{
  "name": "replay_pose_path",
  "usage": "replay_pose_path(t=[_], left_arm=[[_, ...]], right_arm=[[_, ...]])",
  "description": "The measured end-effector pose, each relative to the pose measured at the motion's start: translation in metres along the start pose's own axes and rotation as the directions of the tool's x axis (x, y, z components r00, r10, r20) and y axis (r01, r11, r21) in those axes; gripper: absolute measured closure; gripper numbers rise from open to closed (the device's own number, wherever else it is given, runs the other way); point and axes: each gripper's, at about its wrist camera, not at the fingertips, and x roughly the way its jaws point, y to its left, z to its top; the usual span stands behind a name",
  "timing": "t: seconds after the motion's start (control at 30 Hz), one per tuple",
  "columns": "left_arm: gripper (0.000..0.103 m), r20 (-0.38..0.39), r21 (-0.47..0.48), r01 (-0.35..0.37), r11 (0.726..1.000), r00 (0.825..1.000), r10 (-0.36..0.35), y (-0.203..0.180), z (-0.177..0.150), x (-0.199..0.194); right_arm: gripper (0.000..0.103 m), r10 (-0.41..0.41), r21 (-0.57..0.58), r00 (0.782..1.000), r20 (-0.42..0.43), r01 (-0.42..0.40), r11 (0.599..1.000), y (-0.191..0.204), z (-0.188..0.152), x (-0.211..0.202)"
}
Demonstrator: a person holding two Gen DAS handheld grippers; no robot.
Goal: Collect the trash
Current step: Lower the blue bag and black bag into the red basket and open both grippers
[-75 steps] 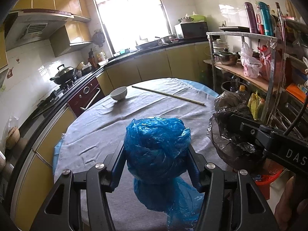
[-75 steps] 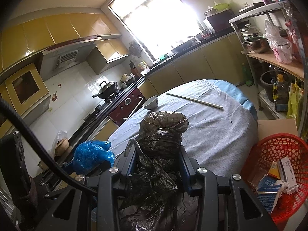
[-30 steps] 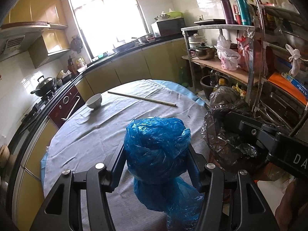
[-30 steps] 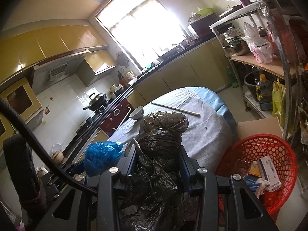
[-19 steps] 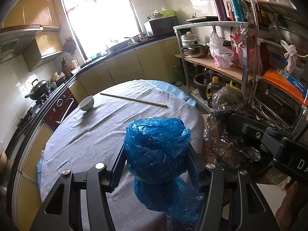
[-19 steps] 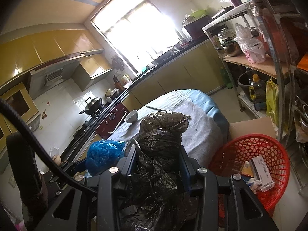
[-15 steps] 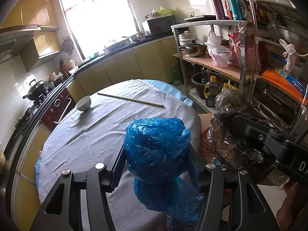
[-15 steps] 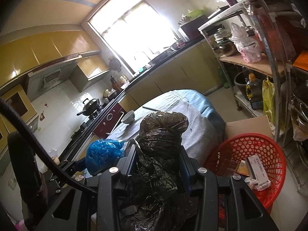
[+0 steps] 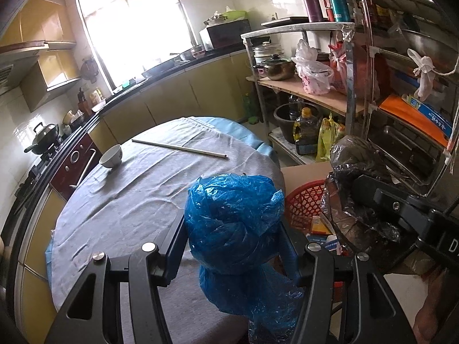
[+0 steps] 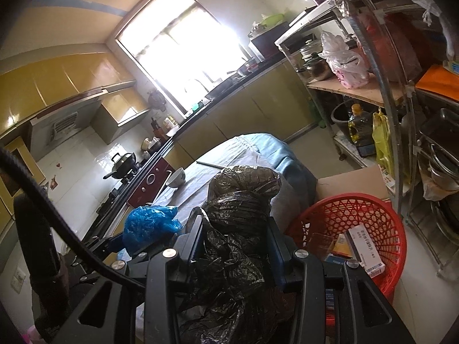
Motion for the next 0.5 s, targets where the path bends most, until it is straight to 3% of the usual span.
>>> replay_pose_path(t=[0.5], left_arm=[[0.043,-0.011,0.02,0.04,0.999,0.999,-0.04,-0.013,0.0,0.004]], right_arm=[[0.059,-0.027,0.005,1.0,-0.006,0.027,1.0,-0.01,-0.002,-0.005]])
